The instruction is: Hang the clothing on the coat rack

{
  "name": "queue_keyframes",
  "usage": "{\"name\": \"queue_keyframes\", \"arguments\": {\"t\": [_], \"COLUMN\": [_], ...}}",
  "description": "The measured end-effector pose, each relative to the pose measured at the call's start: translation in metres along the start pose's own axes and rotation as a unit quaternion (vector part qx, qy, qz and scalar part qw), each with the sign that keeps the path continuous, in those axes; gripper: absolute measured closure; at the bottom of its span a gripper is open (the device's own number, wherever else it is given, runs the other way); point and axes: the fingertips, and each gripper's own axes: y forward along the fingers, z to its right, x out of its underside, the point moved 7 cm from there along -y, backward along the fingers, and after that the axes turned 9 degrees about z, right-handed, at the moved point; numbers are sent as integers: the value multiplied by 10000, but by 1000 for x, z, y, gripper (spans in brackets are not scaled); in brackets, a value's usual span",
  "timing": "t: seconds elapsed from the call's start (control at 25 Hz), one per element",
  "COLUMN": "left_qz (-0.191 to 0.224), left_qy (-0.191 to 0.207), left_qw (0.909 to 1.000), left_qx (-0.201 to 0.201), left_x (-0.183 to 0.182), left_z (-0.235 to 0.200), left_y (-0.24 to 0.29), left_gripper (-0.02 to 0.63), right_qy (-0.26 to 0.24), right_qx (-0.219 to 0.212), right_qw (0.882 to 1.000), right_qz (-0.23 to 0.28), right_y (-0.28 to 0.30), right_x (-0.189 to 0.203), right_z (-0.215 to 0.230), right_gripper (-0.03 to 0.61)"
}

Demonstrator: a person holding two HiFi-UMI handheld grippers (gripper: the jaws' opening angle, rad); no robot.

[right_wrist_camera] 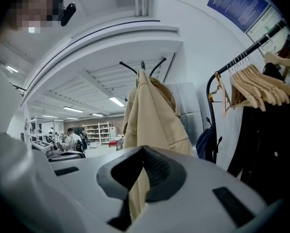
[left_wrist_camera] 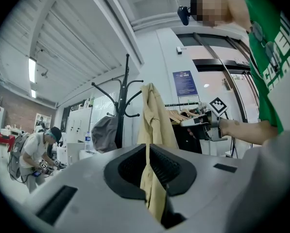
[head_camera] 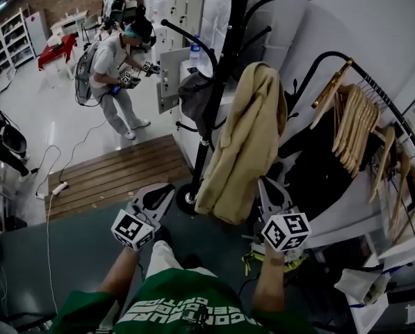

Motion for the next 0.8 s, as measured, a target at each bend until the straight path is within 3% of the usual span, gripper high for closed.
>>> {"name": "queue_keyframes", "arguments": {"t": [0.8], "left_qz": [2], "left_qy": [-131], "left_qw": [9999], "left_qx": [-15], "left_x": [2], "left_z": [2], "left_y": [8], "left_gripper": [607], "right_qy": [195], "right_qx": [12], "right_qw": [9997], "right_qz": [-112], "right_y": [-8], "right_x": [11], "right_z": [7], "right_gripper": [571]}}
